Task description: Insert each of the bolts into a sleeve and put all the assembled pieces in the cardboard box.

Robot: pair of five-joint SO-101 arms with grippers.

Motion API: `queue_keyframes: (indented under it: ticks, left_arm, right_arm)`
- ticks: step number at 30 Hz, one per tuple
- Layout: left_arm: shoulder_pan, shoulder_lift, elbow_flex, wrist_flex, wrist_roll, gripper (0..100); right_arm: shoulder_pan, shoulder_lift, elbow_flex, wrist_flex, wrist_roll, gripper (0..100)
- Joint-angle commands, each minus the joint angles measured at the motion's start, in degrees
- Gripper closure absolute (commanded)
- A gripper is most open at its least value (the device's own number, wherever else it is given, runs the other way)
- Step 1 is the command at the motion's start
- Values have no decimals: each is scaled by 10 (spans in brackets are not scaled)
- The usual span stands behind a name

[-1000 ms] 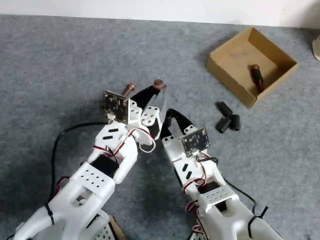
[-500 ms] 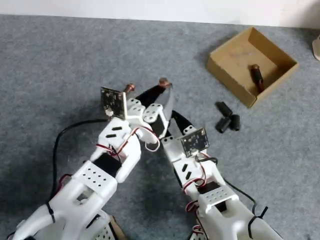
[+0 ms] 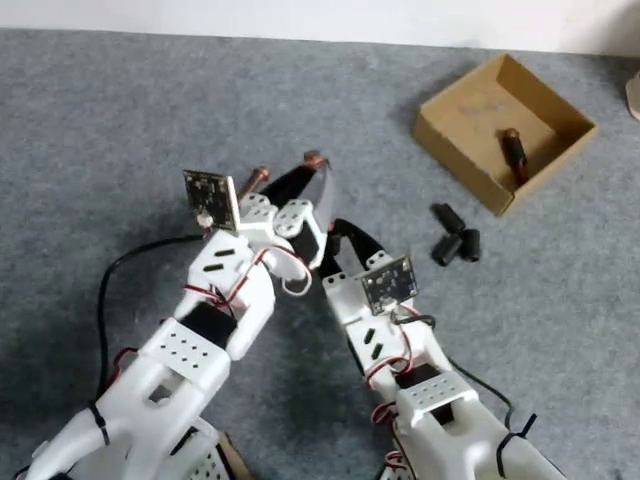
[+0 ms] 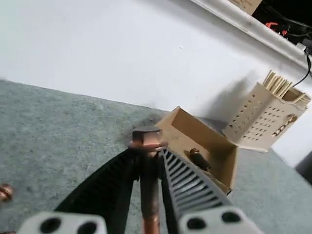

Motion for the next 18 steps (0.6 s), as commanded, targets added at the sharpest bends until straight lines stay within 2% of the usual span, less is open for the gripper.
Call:
queue_keyframes:
  ticks: [1,13,18]
  left_arm:
    - [-7,-2,-29,-13,-26,994]
    - [16,36,-35,-13,-14,994]
    - [29,122,-35,-104,-16,994]
  right_arm:
    - [-7,-14,73,1,-4,994]
    - [-7,-14,73,1,-4,994]
    - [-7,-14,73,2,-4,994]
